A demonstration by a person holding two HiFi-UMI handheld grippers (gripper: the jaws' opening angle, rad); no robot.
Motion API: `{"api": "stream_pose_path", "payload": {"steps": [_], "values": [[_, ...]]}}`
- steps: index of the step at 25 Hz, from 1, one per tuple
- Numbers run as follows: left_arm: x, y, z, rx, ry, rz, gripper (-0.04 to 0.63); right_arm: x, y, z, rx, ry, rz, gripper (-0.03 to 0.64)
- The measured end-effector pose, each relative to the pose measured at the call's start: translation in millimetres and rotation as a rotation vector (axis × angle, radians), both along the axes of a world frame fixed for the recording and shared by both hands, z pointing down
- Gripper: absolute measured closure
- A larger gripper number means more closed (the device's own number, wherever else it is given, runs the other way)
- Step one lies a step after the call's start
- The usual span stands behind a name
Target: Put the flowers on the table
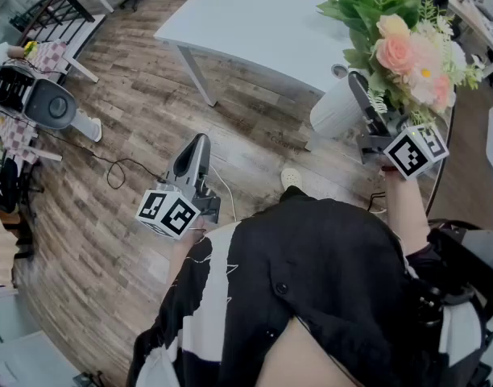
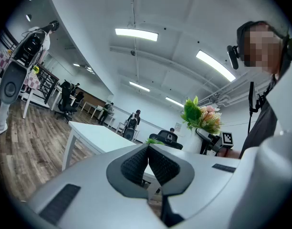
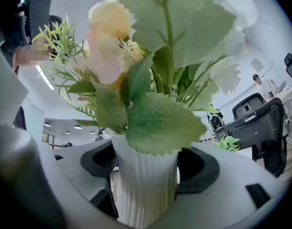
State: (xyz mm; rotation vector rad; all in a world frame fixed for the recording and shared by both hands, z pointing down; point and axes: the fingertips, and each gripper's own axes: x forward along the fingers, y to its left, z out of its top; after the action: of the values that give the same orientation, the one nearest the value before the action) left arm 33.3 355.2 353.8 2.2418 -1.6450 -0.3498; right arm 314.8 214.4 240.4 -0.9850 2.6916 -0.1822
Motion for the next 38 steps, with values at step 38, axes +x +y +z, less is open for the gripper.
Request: {"api": "stream_pose_path", "payload": {"steps": [38], "values": [[-2.2,-265.9,-11.5,0.048,0.011,-0.001,0.581,-18.4,-261.2,-20.4,0.020,-0.053,-0.094,0.249]]}}
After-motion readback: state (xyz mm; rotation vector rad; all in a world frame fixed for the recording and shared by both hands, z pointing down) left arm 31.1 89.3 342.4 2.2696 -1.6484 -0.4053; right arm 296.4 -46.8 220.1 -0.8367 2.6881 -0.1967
